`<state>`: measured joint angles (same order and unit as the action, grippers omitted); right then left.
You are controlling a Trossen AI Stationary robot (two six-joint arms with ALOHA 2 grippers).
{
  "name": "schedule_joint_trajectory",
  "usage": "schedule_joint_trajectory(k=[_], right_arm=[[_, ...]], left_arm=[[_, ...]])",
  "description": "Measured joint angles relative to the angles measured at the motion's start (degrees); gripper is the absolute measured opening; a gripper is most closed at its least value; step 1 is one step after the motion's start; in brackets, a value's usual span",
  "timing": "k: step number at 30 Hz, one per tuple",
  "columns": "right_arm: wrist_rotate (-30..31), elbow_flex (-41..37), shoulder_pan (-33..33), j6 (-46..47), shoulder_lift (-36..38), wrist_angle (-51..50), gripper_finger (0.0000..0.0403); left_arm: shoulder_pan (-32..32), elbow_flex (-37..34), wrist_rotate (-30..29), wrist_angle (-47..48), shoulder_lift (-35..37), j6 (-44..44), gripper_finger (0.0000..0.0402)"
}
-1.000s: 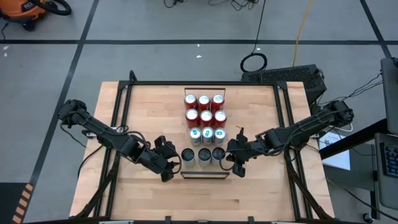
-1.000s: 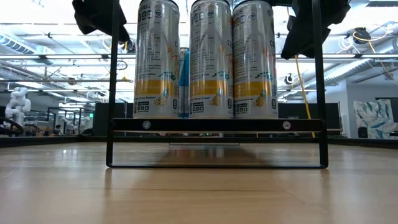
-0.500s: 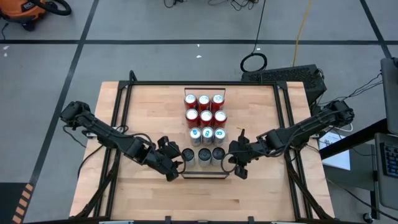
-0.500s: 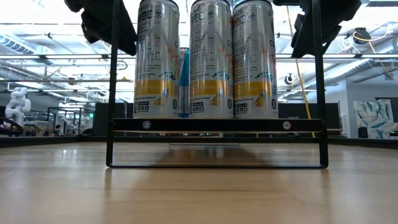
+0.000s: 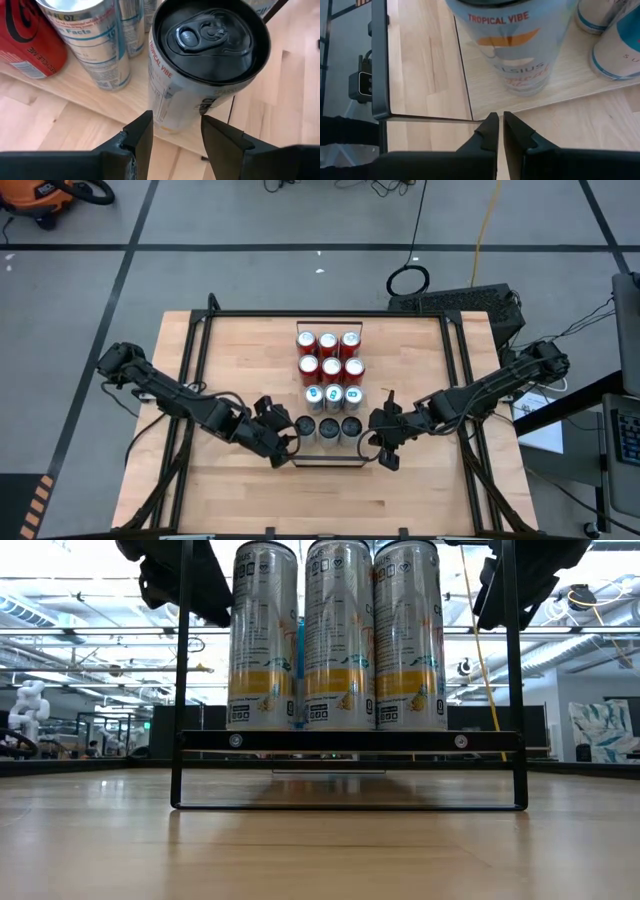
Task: Place canned beverage on shelf
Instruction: Put the white yellow soda can on the shelf aligned with the other white yellow soda can, then return to Home Position
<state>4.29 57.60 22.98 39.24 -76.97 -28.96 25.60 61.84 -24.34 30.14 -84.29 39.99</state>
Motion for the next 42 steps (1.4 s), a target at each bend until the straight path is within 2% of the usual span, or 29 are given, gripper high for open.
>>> schedule_joint_trajectory(k=[9, 14, 22, 27, 31, 35, 40, 42], right_arm=[[0.0, 0.0, 0.0, 0.2, 0.0, 0.0, 0.0000], [0.1, 0.0, 0.0, 0.1, 2.4, -0.3, 0.0000], [0.4, 0.0, 0.0, -4.6, 11.4, -0.8, 0.0000], [0.6, 0.0, 0.0, -12.4, 18.8, -0.3, 0.0000], [4.6, 0.0, 0.0, -17.3, 24.8, 0.1, 0.0000], [5.0, 0.0, -0.1, -26.0, 31.0, 2.4, 0.0000], [4.9, 0.0, -0.1, -34.3, 36.9, 1.0, 0.0000], [4.9, 0.0, -0.1, -36.7, 38.5, -0.9, 0.0000]], left_arm=[[-0.5, 0.0, 0.0, -1.9, 0.0, -1.5, 0.0166], [-0.5, 0.0, 0.1, 2.0, 0.5, 0.0, 0.0166], [-0.2, 3.6, 4.1, 7.7, 5.6, 3.0, 0.0166], [-0.2, 6.6, 4.2, 8.4, 8.5, -1.9, 0.0166], [-0.2, 8.9, 2.6, 8.3, 10.2, -4.4, 0.0164], [-0.2, 10.8, -1.4, 6.8, 11.6, -5.0, 0.0128], [-0.2, 10.9, -1.5, 6.0, 14.2, -9.5, 0.0025], [-0.2, 10.9, -2.7, 6.0, 14.9, -11.4, 0.0010]])
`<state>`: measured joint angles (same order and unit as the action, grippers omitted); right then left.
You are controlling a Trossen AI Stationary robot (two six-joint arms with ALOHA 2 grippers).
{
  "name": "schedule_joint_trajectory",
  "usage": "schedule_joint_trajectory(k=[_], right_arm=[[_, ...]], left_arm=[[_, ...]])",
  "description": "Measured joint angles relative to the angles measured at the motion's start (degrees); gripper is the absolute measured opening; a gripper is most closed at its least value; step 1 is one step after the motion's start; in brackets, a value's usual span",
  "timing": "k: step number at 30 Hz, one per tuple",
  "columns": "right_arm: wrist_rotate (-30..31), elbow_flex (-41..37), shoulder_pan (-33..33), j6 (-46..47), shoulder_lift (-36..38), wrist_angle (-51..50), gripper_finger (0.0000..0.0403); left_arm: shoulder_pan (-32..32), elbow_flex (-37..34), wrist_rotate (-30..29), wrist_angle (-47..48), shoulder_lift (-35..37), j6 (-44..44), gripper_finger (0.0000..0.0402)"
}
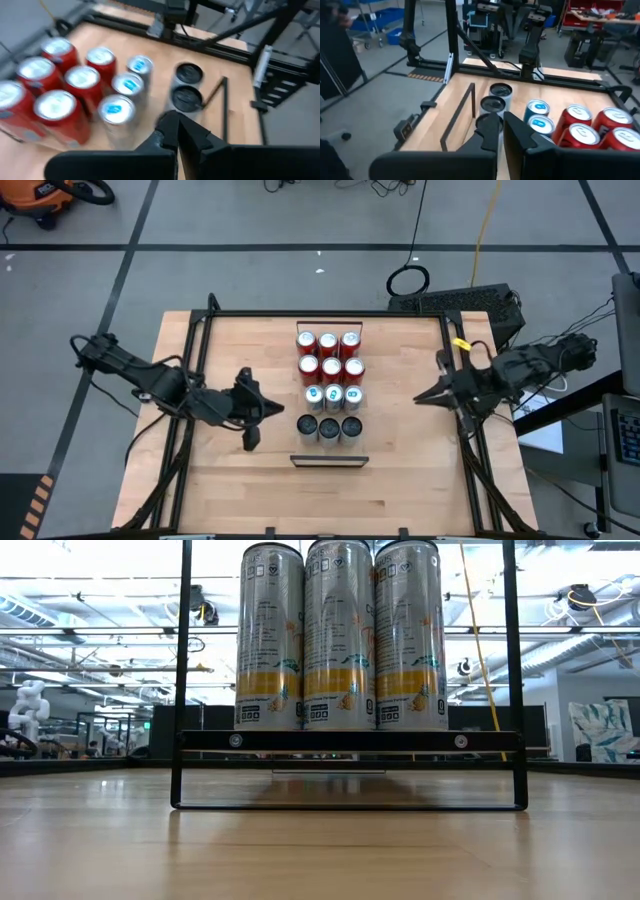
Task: Place canned beverage on shelf
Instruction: Return to Home Position
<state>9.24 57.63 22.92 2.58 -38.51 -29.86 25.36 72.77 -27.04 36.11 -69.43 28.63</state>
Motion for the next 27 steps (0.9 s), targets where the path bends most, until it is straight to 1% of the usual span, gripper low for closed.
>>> schedule_joint_trajectory(k=[4, 7, 9, 11, 15, 19, 21, 23, 24, 27], right_arm=[[0.5, 0.0, 0.0, -1.7, 3.1, -3.8, 0.0000], [2.1, -1.1, 0.0, -1.8, 5.3, -5.4, 0.0000], [3.3, -4.5, 0.0, -2.1, 7.7, -4.3, 0.0000], [4.2, -9.3, 0.0, -2.2, 10.2, -1.1, 0.0000], [4.2, -18.8, 0.0, -1.9, 14.7, 6.9, 0.0000], [4.1, -25.8, 0.0, -1.9, 17.5, 10.0, 0.0000], [4.1, -28.6, 0.0, -1.9, 18.6, 11.3, 0.0000], [4.1, -31.2, 0.0, -1.8, 19.7, 13.3, 0.0000], [4.0, -32.3, 0.0, -1.8, 20.2, 14.6, 0.0000], [2.9, -35.7, 0.0, -1.8, 21.6, 18.6, 0.0000]], left_arm=[[0.0, 0.0, -4.8, 0.4, 0.4, -5.2, 0.0008], [-0.4, -2.1, -6.5, 0.5, 0.3, -9.2, 0.0002], [-1.1, -4.7, -6.6, 0.5, 0.3, -9.9, 0.0001], [-1.7, -7.4, -6.7, 0.7, 0.2, -9.6, 0.0002], [-2.0, -11.1, -6.6, 0.5, 0.1, -9.6, 0.0002], [-2.3, -13.3, -6.0, -0.4, -1.6, -9.5, 0.0002], [-2.2, -15.5, -6.0, -3.7, -2.0, -11.4, 0.0002], [-2.4, -19.6, -3.8, -9.2, -1.6, -12.9, 0.0002], [-2.8, -22.3, -2.4, -13.1, -0.8, -12.9, 0.0002], [-3.7, -31.0, 2.0, -29.6, 2.7, -13.2, 0.0002]])
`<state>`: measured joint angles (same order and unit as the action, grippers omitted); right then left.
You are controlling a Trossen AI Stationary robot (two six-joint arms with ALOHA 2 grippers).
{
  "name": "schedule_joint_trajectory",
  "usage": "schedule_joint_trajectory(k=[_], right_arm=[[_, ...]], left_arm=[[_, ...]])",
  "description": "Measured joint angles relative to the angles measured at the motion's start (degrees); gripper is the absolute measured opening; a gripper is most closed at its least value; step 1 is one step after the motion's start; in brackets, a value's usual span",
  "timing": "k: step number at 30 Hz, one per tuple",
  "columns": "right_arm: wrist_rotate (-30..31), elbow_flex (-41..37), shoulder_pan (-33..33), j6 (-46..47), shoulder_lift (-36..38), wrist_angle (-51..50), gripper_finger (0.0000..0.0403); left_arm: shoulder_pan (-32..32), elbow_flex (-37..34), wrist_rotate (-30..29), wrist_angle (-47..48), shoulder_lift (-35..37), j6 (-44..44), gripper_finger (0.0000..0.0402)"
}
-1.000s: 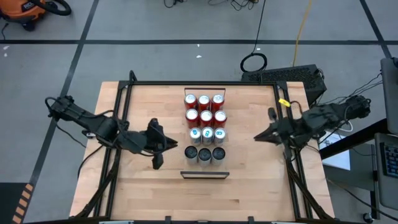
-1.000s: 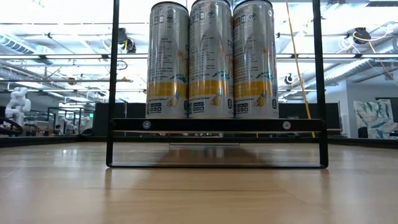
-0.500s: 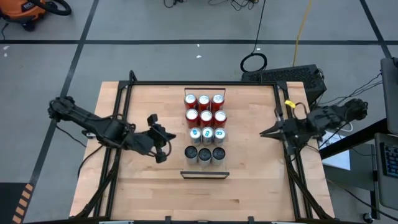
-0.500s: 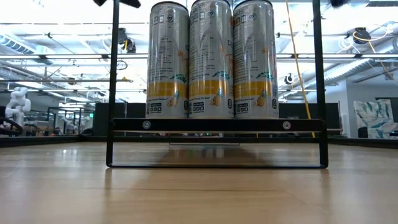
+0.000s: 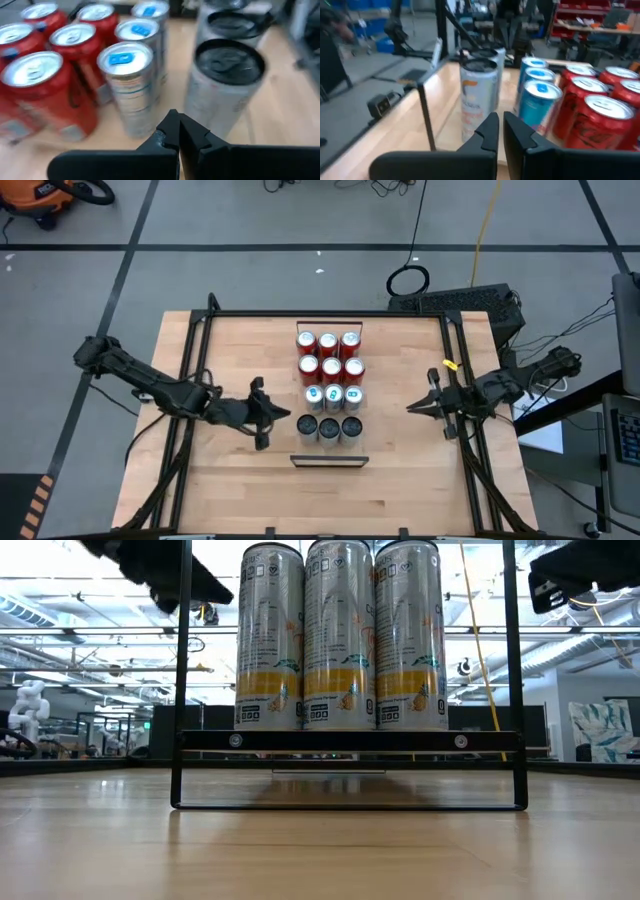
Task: Place canned beverage on shelf
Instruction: Return to Home Position
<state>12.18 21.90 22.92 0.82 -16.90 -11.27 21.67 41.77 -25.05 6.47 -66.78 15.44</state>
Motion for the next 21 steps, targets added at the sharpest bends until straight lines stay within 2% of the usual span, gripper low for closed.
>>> schedule_joint_trajectory(k=[3, 6, 10, 21], right_arm=[[-0.5, -2.9, 0.0, 0.9, 1.3, 3.8, 0.0000], [-1.8, -5.1, 0.0, 2.9, 2.3, 4.2, 0.0000], [-3.1, -7.0, 0.0, 4.3, 3.4, 5.1, 0.0000], [-3.2, -12.3, 0.0, 4.7, 7.4, 10.1, 0.0000]], left_arm=[[0.1, -8.4, 1.3, -12.3, 2.9, -1.7, 0.0002], [0.0, -14.1, 1.2, -18.5, 6.6, -1.8, 0.0002], [0.0, -19.0, 1.9, -18.2, 11.8, -0.9, 0.0001], [-3.2, -26.9, 2.4, -17.9, 26.8, -4.3, 0.0001]])
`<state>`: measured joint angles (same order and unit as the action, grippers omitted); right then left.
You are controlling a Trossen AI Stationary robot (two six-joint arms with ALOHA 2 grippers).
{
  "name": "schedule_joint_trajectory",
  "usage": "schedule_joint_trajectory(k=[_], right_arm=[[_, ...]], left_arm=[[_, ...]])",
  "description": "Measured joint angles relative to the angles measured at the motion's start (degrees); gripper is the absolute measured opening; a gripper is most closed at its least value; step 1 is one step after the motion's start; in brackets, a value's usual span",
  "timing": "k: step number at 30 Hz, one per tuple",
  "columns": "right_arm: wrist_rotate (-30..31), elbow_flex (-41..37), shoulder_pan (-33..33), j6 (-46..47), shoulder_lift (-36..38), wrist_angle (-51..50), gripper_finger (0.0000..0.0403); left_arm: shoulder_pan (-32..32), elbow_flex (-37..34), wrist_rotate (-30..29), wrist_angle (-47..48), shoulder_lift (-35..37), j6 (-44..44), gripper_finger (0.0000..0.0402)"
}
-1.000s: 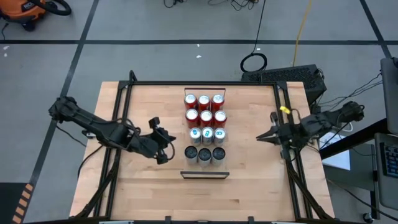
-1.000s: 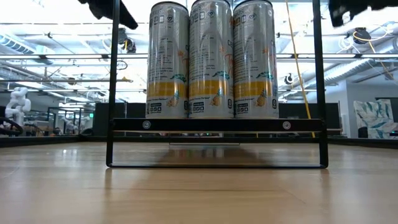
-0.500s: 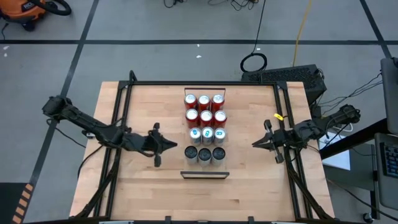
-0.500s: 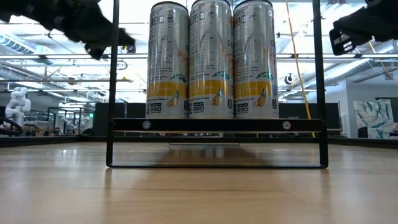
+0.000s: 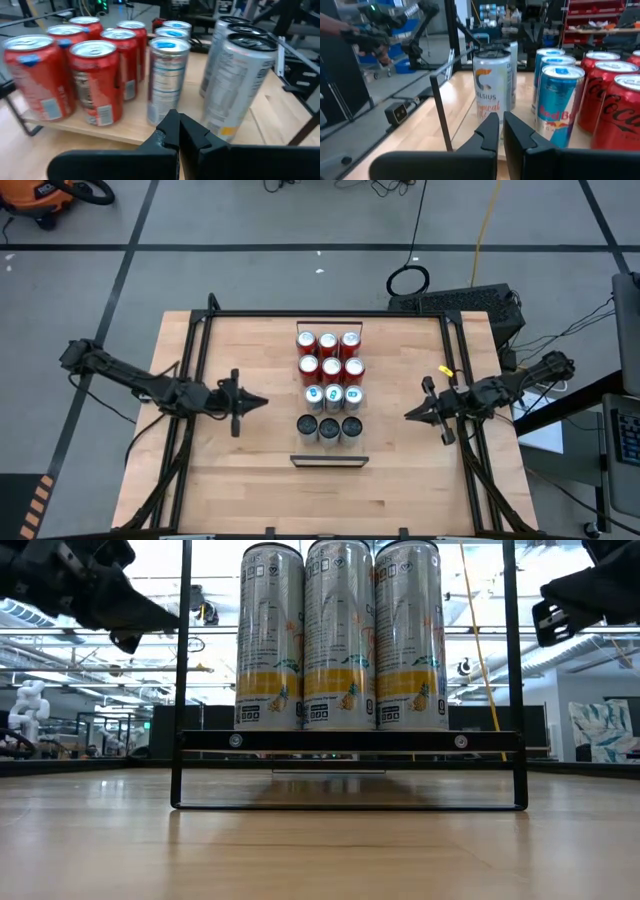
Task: Place canned beverage on shelf
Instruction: Return to Home Position
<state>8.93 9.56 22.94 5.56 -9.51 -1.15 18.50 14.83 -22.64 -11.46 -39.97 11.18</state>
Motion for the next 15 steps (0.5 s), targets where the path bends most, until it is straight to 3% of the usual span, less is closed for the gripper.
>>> schedule_joint_trajectory(k=[15], right_arm=[[0.2, -5.2, 0.0, 2.1, 5.4, 1.2, 0.0000]], left_arm=[[-5.5, -6.8, 6.9, 0.2, 13.7, -1.7, 0.0001]])
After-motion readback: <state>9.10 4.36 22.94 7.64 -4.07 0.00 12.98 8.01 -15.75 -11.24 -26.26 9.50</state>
